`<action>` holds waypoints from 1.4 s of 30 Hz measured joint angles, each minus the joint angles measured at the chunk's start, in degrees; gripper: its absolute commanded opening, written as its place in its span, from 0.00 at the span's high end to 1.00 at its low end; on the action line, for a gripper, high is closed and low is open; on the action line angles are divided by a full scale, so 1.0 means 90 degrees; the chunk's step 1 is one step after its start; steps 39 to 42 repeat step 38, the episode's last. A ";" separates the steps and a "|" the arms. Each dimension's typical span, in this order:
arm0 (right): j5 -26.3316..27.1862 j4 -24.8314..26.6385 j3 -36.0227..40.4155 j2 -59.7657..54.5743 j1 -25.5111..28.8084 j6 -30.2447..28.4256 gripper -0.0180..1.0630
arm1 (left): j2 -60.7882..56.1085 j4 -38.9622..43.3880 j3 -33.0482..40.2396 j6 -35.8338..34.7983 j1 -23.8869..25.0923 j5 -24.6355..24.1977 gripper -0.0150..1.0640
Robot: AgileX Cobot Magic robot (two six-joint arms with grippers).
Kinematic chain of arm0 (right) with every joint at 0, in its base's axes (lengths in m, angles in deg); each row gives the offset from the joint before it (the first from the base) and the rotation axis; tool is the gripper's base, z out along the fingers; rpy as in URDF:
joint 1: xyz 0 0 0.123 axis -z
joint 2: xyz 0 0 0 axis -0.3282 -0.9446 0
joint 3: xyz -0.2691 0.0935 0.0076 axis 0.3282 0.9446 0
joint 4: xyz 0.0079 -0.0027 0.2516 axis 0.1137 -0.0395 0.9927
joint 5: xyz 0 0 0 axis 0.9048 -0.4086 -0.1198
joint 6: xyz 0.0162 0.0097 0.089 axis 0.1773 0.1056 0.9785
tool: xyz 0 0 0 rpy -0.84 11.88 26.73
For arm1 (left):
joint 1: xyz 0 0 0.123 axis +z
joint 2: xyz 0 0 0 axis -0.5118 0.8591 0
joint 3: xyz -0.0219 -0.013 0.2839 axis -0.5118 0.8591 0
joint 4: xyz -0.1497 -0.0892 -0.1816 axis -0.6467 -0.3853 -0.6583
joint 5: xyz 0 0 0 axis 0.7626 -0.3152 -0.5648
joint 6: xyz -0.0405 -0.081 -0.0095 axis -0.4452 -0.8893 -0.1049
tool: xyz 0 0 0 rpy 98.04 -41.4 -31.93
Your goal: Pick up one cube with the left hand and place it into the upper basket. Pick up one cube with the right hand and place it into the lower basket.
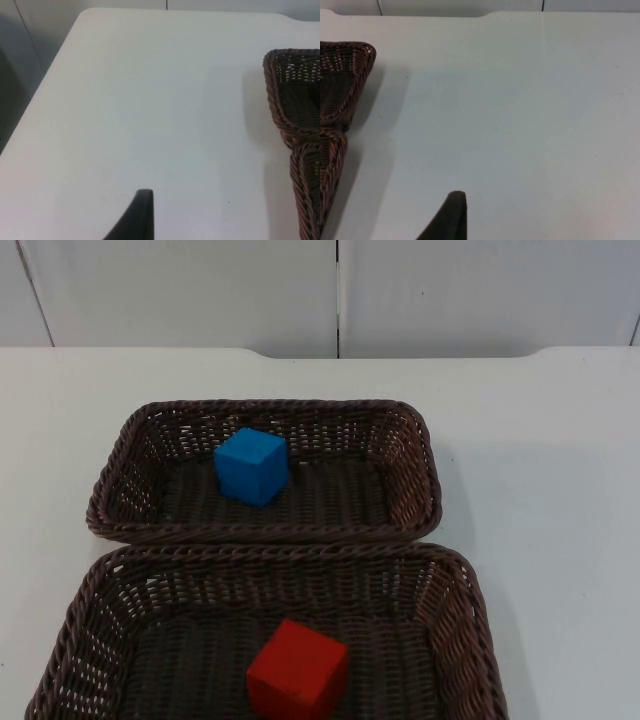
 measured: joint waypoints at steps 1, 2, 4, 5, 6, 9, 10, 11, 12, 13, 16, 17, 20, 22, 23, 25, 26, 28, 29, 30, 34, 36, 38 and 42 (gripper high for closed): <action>0.0000 0.0000 0.0000 0.0000 0.0000 0.0013 0.01 | 0.0000 0.0000 0.0000 0.0000 0.0000 0.0000 0.01; 0.0000 0.0000 0.0000 0.0000 0.0000 0.0028 0.01 | 0.0000 0.0000 0.0000 0.0000 0.0000 0.0000 0.01; 0.0000 0.0000 0.0000 0.0000 0.0000 0.0028 0.01 | 0.0000 0.0000 0.0000 0.0000 0.0000 0.0000 0.01; 0.0000 0.0000 0.0000 0.0000 0.0000 0.0028 0.01 | 0.0000 0.0000 0.0000 0.0000 0.0000 0.0000 0.01; 0.0000 0.0000 0.0000 0.0000 0.0000 0.0028 0.01 | 0.0000 0.0000 0.0000 0.0000 0.0000 0.0000 0.01; 0.0000 0.0000 0.0000 0.0000 0.0000 0.0028 0.01 | 0.0000 0.0000 0.0000 0.0000 0.0000 0.0000 0.01; 0.0000 0.0000 0.0000 0.0000 0.0000 0.0028 0.01 | 0.0000 0.0000 0.0000 0.0000 0.0000 0.0000 0.01; 0.0000 0.0000 0.0000 0.0000 0.0000 0.0028 0.01 | 0.0000 0.0000 0.0000 0.0000 0.0000 0.0000 0.01; 0.0000 0.0000 0.0000 0.0000 0.0000 0.0028 0.01 | 0.0000 0.0000 0.0000 0.0000 0.0000 0.0000 0.01; 0.0000 0.0000 0.0000 0.0000 0.0000 0.0028 0.01 | 0.0000 0.0000 0.0000 0.0000 0.0000 0.0000 0.01; 0.0000 0.0000 0.0000 0.0000 0.0000 0.0028 0.01 | 0.0000 0.0000 0.0000 0.0000 0.0000 0.0000 0.01; 0.0000 0.0000 0.0000 0.0000 0.0000 0.0028 0.01 | 0.0000 0.0000 0.0000 0.0000 0.0000 0.0000 0.01; 0.0000 0.0000 0.0000 0.0000 0.0000 0.0028 0.01 | 0.0000 0.0000 0.0000 0.0000 0.0000 0.0000 0.01; 0.0000 0.0000 0.0000 0.0000 0.0000 0.0028 0.01 | 0.0000 0.0000 0.0000 0.0000 0.0000 0.0000 0.01; 0.0000 0.0000 0.0000 0.0000 0.0000 0.0028 0.01 | 0.0000 0.0000 0.0000 0.0000 0.0000 0.0000 0.01; 0.0000 0.0000 0.0000 0.0000 0.0000 0.0028 0.01 | 0.0000 0.0000 0.0000 0.0000 0.0000 0.0000 0.01; 0.0000 0.0000 0.0000 0.0000 0.0000 0.0028 0.01 | 0.0000 0.0000 0.0000 0.0000 0.0000 0.0000 0.01; 0.0000 0.0000 0.0000 0.0000 0.0000 0.0028 0.01 | 0.0000 0.0000 0.0000 0.0000 0.0000 0.0000 0.01; 0.0000 0.0000 0.0000 0.0000 0.0000 0.0028 0.01 | 0.0000 0.0000 0.0000 0.0000 0.0000 0.0000 0.01; 0.0000 0.0000 0.0000 0.0000 0.0000 0.0028 0.01 | 0.0000 0.0000 0.0000 0.0000 0.0000 0.0000 0.01; 0.0000 0.0000 0.0000 0.0000 0.0000 0.0028 0.01 | 0.0000 0.0000 0.0000 0.0000 0.0000 0.0000 0.01; 0.0000 0.0000 0.0000 0.0000 0.0180 0.0028 0.01 | 0.0000 0.0000 0.0000 0.0000 0.0000 0.0000 0.01; 0.0000 0.0000 0.0000 0.0000 0.0302 0.0028 0.01 | 0.0000 0.0000 0.0000 0.0000 0.0000 0.0000 0.01; 0.0000 0.0000 0.0000 0.0000 0.0302 0.0028 0.01 | 0.0000 0.0000 0.0000 0.0000 0.0000 0.0000 0.01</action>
